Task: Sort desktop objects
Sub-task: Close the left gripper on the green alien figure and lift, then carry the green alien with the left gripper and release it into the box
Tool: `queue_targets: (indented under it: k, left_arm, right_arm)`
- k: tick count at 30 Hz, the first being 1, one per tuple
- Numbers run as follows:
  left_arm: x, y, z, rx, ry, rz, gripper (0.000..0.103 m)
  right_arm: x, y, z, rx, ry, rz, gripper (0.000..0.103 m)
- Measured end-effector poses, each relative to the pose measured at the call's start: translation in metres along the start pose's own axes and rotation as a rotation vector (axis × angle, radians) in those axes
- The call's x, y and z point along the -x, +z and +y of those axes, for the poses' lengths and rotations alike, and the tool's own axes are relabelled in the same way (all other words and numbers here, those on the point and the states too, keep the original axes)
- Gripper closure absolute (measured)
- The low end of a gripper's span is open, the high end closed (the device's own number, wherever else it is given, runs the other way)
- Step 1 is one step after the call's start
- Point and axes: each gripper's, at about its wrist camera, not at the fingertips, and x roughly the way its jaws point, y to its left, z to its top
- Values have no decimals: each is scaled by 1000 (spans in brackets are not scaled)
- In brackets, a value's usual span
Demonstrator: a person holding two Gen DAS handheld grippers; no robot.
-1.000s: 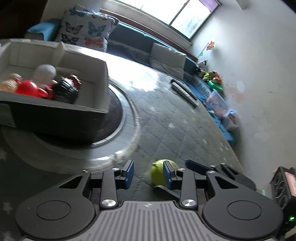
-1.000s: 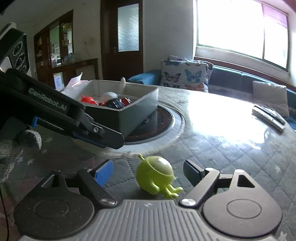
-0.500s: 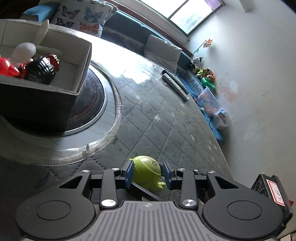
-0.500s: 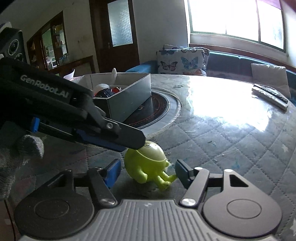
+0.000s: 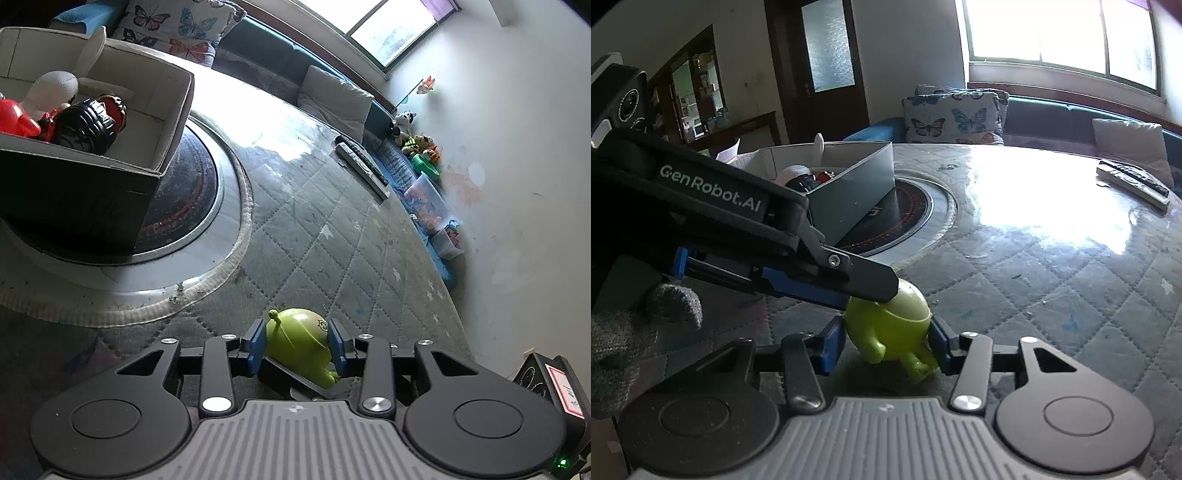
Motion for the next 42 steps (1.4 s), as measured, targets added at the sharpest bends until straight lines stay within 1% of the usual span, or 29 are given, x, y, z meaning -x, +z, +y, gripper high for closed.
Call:
queue_targets:
  k: [6,11,15,19,26,29,33,38,42]
  left_arm:
    - [-3,-2,-4,-16,20,-2,61]
    - [0,-6,-11,-46,49,-18,61]
    - [6,-6,-15,-71,63,-37,61]
    - [19,-1,-13,-69,64,-69,61]
    - [61,21,1,-48,66,-184,62]
    - [78,36,11,-43,83,-237,62]
    - [96,60,28,-28,105,-288,62]
    - [108,89,53,-10,134,-334,62]
    - [110,111,76,22,151,-348,62]
  right_arm:
    - [0,-1,1,-11,-8,-2,54]
    - [0,0,2,-16,-7,-2,54]
    - [2,3,5,-6,1,-6,54]
    - [4,13,14,16,14,-24,54]
    - [0,50,39,93,61,-82,54]
    - [-9,73,55,134,93,-110,54]
    - [-27,100,74,172,128,-135,54]
    - [-56,134,94,202,168,-147,54]
    - [-83,153,104,204,193,-140,54]
